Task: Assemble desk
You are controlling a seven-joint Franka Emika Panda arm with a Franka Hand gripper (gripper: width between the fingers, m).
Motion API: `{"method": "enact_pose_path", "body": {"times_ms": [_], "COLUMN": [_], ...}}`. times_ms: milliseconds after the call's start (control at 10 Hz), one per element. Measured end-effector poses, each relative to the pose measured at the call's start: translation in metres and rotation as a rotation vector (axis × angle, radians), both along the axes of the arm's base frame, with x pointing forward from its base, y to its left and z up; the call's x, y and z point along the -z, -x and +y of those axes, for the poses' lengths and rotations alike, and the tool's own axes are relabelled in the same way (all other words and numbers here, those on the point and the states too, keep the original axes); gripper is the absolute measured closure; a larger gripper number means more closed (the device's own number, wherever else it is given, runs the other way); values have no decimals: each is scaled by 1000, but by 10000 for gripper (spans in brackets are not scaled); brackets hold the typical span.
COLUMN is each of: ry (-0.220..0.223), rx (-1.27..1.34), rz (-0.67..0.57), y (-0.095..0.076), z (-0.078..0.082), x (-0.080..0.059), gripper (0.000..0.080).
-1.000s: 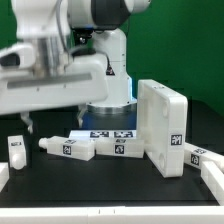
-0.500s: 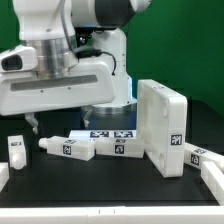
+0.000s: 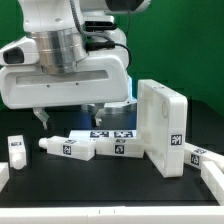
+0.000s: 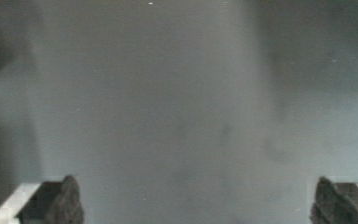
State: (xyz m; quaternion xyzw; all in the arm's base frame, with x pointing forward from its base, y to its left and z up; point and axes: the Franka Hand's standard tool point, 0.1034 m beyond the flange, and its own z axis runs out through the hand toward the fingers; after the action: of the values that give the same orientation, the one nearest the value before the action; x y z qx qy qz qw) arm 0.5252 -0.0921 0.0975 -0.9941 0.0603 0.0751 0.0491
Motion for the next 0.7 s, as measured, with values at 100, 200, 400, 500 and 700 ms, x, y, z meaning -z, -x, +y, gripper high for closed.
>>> {"method": "enact_pose_path", "body": {"times_ms": [100,200,400,500,700], "ry": [0,-3,-20,-27,-30], "rx": [0,32,21,5,-6], "rz": [0,10,0,-6,-23], "y": [0,1,4,7,4], "z": [0,5,40,50,53], "x": [0,-1,-21,-38,-52], "gripper": [151,151,151,151,151]}}
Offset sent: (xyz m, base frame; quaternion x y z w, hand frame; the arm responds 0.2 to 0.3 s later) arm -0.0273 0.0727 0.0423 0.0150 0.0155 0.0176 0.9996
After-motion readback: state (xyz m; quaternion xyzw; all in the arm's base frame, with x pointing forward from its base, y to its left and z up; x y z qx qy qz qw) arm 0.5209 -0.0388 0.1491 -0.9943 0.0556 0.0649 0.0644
